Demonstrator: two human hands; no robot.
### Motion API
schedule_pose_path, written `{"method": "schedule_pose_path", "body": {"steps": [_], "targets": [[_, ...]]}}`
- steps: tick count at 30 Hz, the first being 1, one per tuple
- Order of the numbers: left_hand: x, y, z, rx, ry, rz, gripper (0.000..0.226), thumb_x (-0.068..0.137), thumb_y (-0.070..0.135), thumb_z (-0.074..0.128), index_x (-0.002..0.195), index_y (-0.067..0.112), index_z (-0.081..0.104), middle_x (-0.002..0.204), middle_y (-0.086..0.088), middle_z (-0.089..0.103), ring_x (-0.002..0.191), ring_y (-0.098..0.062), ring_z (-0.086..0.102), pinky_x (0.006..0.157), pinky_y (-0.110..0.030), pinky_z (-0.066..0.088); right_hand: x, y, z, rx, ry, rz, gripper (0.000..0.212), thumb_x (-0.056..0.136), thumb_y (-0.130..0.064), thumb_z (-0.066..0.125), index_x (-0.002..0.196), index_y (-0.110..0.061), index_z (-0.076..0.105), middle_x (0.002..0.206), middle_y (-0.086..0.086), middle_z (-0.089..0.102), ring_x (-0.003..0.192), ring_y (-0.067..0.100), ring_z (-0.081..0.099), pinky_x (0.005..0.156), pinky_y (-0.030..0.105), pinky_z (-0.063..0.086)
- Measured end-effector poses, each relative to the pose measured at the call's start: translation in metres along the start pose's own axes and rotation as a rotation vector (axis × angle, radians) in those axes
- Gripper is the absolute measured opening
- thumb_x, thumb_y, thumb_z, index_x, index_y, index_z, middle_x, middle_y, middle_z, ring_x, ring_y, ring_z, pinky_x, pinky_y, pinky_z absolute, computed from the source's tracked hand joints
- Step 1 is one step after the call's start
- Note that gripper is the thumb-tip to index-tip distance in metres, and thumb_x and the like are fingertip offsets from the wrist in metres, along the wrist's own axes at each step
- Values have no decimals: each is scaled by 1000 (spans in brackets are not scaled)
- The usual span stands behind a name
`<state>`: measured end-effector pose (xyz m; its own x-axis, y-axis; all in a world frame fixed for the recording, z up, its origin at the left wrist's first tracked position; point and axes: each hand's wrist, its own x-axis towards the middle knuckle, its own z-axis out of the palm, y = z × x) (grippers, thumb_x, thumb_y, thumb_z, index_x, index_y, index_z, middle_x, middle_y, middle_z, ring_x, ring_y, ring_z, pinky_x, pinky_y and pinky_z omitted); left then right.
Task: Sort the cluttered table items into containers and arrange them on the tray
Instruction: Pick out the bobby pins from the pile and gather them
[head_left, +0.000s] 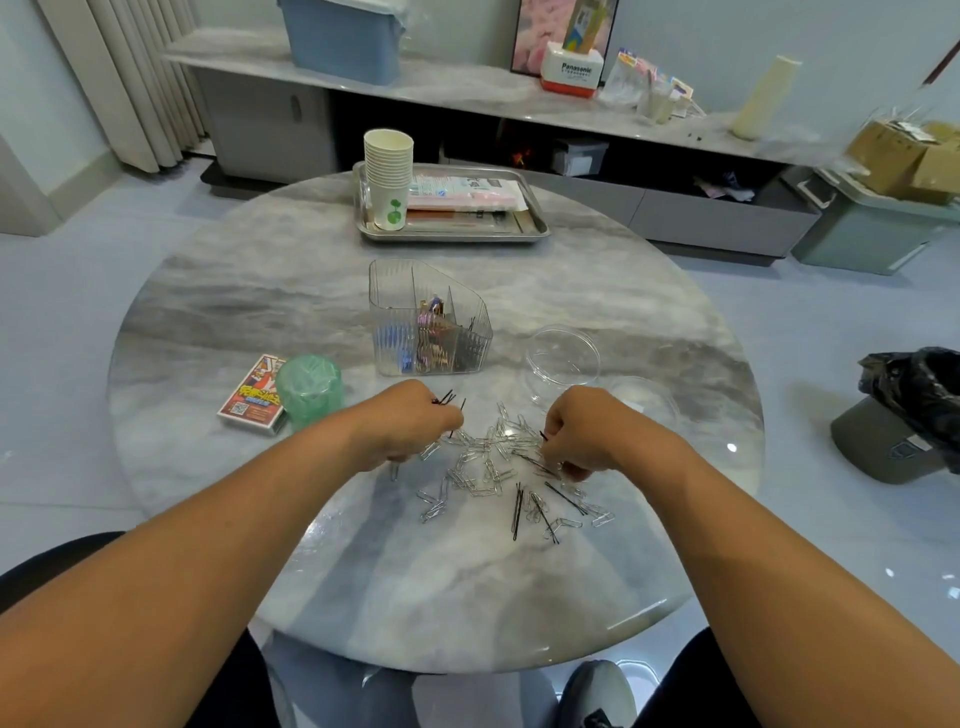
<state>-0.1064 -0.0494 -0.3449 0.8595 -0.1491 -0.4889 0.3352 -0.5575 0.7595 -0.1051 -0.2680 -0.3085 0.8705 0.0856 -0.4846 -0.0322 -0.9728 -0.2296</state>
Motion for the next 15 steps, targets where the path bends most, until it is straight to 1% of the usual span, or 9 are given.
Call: {"method": "schedule_pose_path", "body": {"steps": [1,2,4,5,6,9,11,13,15], "targets": [[-1,2,-1,-79,-26,-23,22,94,18,54,73,14,45,57,0,38,47,-14,27,47,-23,21,1,1,-3,65,6,8,16,73,2,66,64,-11,65,70,11,74,57,20,64,55,27,55],[-2,4,0,-149,-54,-44,22,95,17,50,75,16,41,56,3,36,45,-12,24,44,-22,20,1,3,-5,150,0,11,21,75,3,69,62,-12,62,69,11,73,55,18,63,51,23,51],[-5,7,2,-282,-115,-78,21,94,17,43,75,20,33,56,6,29,45,-11,18,42,-23,15,3,6,-6,395,-46,19,23,82,5,74,67,-8,63,76,18,75,58,21,69,55,25,57],[-6,8,3,-341,-144,-89,21,93,17,41,75,21,30,58,5,27,47,-11,16,44,-23,12,4,7,-7,509,-70,26,19,85,5,75,71,-4,64,80,22,75,60,23,71,59,28,61],[-8,9,4,-389,-168,-96,21,92,17,40,75,22,29,61,4,27,50,-11,14,46,-24,11,5,7,-8,581,-92,27,16,86,4,75,75,-1,65,79,22,75,59,23,71,61,28,62],[-11,11,9,-483,-214,-88,19,97,16,38,80,21,32,65,2,38,53,-11,16,45,-22,14,7,6,-9,700,-130,11,10,86,0,77,86,4,68,72,17,73,58,20,69,61,28,62],[-13,13,10,-544,-244,-46,19,102,13,36,84,18,33,68,-2,50,52,-10,19,43,-20,18,7,3,-10,834,-148,1,14,87,-2,77,96,6,69,73,15,73,59,17,69,58,25,60],[-16,15,12,-575,-275,8,23,108,14,37,85,16,35,72,-4,55,50,-9,21,43,-20,20,6,-2,-12,996,-180,-19,12,90,-4,74,98,3,70,73,12,72,59,13,69,55,21,58],[-20,17,12,-573,-287,50,23,109,16,39,86,14,39,74,-4,55,49,-8,24,44,-19,21,5,-7,-12,1146,-216,-35,5,91,-4,72,96,-1,71,72,8,72,59,11,68,55,20,58]]}}
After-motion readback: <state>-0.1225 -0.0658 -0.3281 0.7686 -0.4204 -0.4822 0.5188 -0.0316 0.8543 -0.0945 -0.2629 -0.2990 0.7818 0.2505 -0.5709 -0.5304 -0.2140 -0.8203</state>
